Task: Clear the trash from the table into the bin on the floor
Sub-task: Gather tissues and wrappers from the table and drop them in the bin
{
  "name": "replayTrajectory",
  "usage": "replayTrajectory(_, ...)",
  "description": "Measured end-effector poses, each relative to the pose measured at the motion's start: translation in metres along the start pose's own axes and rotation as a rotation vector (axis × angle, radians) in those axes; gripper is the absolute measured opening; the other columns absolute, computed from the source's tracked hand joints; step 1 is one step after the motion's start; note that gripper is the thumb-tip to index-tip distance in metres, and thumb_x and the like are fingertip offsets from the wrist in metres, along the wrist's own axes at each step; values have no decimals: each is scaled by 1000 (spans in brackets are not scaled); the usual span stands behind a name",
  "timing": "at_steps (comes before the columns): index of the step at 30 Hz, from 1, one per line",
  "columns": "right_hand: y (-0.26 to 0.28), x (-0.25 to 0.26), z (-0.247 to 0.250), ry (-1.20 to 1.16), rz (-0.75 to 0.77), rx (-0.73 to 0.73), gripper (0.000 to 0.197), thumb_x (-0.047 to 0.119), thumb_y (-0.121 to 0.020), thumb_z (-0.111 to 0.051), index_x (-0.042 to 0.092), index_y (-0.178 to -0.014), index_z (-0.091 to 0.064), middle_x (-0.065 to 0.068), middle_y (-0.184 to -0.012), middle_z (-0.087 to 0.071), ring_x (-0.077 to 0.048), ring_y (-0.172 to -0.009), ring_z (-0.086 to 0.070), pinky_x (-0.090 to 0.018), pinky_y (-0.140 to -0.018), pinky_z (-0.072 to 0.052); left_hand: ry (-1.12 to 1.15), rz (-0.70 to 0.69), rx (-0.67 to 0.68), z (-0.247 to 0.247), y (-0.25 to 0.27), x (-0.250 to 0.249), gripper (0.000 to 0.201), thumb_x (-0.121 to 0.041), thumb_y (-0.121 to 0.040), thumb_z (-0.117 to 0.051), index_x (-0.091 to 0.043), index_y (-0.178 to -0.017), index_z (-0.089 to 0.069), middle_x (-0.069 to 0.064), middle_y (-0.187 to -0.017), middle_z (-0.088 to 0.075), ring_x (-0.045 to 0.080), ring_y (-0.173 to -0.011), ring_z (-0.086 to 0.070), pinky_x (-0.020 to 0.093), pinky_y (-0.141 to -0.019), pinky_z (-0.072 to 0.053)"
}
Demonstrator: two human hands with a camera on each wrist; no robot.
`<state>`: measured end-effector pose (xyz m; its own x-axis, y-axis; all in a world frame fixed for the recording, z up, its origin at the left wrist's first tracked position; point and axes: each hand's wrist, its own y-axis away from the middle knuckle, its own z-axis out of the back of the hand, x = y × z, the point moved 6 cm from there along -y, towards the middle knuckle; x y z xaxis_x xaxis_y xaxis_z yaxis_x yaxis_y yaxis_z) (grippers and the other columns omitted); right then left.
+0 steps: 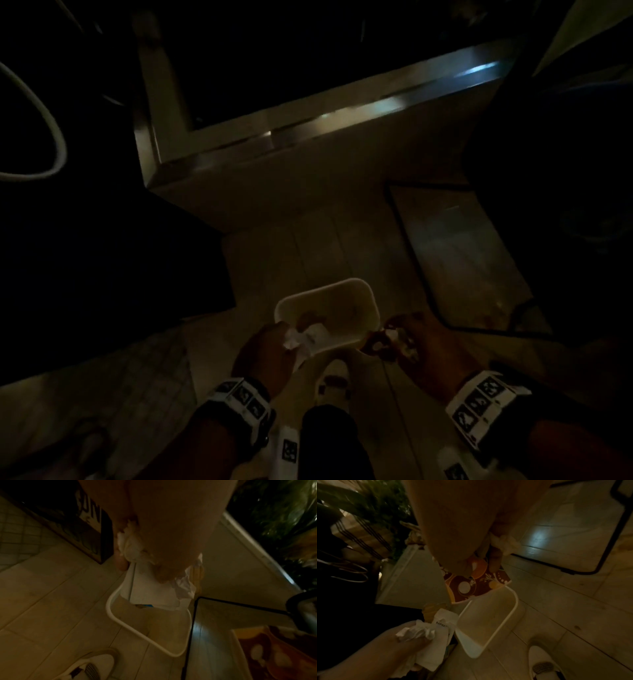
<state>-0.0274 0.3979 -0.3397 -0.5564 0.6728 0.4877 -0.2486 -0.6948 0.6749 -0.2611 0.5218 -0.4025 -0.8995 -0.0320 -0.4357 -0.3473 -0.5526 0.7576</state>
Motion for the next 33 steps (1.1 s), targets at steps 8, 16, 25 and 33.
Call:
replayTrajectory(8, -105, -31, -63, 92, 53, 96, 55, 23, -84, -64, 26, -136, -46, -6, -126, -45, -22, -109, -55, -24, -87, -43, -108, -13, 86, -49, -98, 17, 9, -28, -96, -54, -22, -94, -61, 3, -108, -64, 11, -89, -54, 20, -72, -39)
replayTrajectory(16, -136, -30, -88, 22, -42, 156, 65, 17, -90, -57, 21, -147, -27, -11, -152, -24, -29, -136, -32, -31, -108, -31, -229, -93, 96, -58, -134, 22, 56, -50, -78, -64, -46, -131, -46, -8, -129, -44, 14, -119, -49, 34, -101, -46)
replayTrajectory(25, -69, -10, -69, 22, -94, 319, 45, 21, -99, -42, 18, -144, -34, -6, -149, -36, -15, -136, -35, -14, -109, -18, -217, -26, 161, -17, -67, 7, 34, -24, -95, -58, -18, -128, -54, 6, -112, -59, 20, -103, -57, 17, -79, -40)
replayTrajectory(33, 69, 35, 2, -127, -132, 288, 40, 16, -96, -51, 16, -135, -49, -7, -135, -53, -20, -125, -48, -6, -78, -26, -163, 24, 179, 40, 26, -52, 17, -30, -92, -61, -22, -108, -60, -1, -110, -58, 15, -97, -54, 25, -84, -44)
